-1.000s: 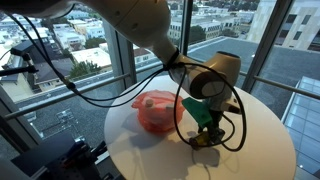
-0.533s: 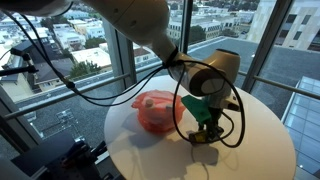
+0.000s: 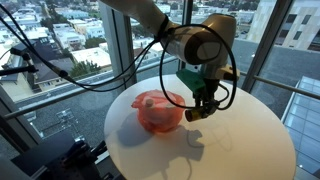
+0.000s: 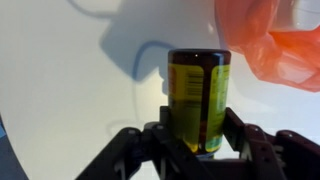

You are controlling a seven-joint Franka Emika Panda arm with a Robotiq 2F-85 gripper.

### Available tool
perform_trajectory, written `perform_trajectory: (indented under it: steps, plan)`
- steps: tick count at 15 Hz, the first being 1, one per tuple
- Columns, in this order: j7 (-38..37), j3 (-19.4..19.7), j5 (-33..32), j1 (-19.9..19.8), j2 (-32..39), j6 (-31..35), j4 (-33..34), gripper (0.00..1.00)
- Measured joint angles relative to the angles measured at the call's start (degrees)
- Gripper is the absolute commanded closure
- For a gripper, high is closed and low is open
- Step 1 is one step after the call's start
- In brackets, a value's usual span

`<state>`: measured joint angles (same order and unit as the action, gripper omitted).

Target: Remove the bottle from the table and put it in the plastic

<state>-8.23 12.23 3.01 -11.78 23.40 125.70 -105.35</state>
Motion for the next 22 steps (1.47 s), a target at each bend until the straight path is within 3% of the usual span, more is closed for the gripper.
perform_trajectory:
  steps: [9, 15, 16, 19, 20, 22]
  plan:
    - [-10.35, -0.17, -1.23, 4.21, -11.26, -16.04, -2.00, 0.71]
    - [-20.27, -1.17, -3.19, 6.17, -14.31, -18.32, -4.33, 0.71]
    - [-20.99, -1.38, -3.19, 6.20, -14.37, -18.48, -4.52, 0.46]
    - [-21.34, -1.38, -3.19, 5.97, -14.37, -19.23, -4.56, 0.46]
    - [-21.34, -1.37, -3.19, 5.82, -14.37, -19.26, -4.56, 0.71]
    - [-21.34, -1.32, -3.19, 5.73, -14.32, -19.26, -4.56, 0.71]
